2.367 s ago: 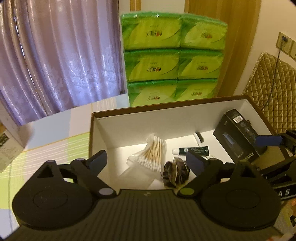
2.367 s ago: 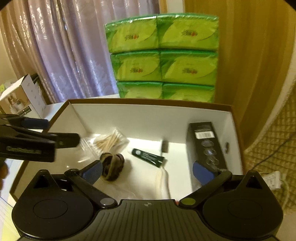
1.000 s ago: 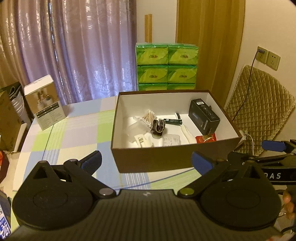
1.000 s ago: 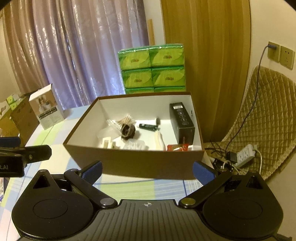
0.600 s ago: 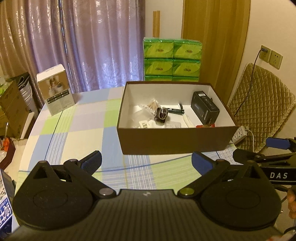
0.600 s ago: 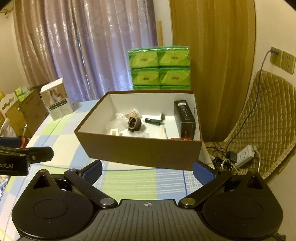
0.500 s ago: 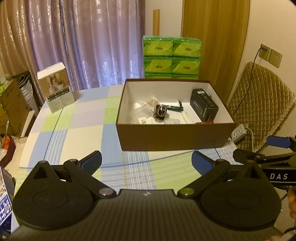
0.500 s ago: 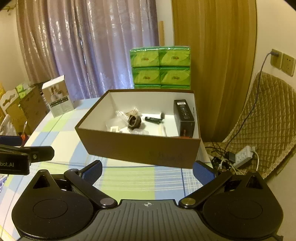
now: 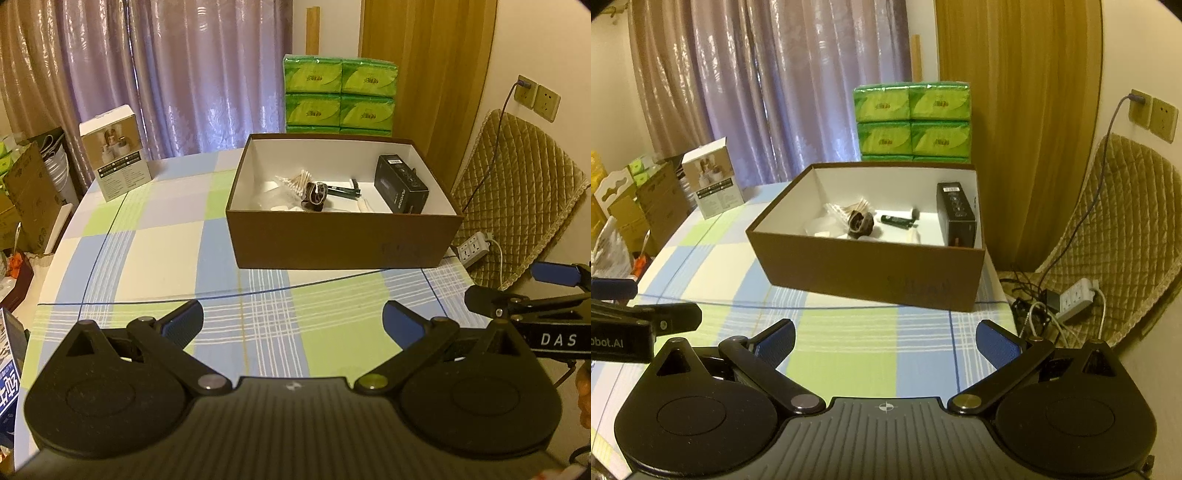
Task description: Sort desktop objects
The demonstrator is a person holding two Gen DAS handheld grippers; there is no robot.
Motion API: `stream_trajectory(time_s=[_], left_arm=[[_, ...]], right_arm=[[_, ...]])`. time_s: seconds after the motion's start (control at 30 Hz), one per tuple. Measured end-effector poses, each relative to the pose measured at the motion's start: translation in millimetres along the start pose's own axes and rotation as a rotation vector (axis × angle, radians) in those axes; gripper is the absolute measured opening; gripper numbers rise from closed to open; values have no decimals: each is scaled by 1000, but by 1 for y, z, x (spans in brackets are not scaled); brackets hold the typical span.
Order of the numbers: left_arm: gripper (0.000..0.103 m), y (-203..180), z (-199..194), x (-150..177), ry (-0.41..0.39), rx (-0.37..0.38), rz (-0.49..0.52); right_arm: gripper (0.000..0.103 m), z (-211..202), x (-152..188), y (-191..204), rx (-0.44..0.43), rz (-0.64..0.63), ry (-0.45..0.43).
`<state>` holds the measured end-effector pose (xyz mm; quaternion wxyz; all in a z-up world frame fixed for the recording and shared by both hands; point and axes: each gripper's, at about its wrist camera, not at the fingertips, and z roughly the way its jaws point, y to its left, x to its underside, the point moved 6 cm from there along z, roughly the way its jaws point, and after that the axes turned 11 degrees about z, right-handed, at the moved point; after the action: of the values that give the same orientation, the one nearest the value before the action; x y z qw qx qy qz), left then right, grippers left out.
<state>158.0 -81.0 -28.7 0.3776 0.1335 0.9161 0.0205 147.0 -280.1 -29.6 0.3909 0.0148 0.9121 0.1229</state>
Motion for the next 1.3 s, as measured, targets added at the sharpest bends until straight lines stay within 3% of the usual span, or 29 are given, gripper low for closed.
stream_trajectory(time_s=[1.3], left_arm=[[102,-5,8,30,62,-18,30]], right_arm=[[101,0,36,4,17,-54,82]])
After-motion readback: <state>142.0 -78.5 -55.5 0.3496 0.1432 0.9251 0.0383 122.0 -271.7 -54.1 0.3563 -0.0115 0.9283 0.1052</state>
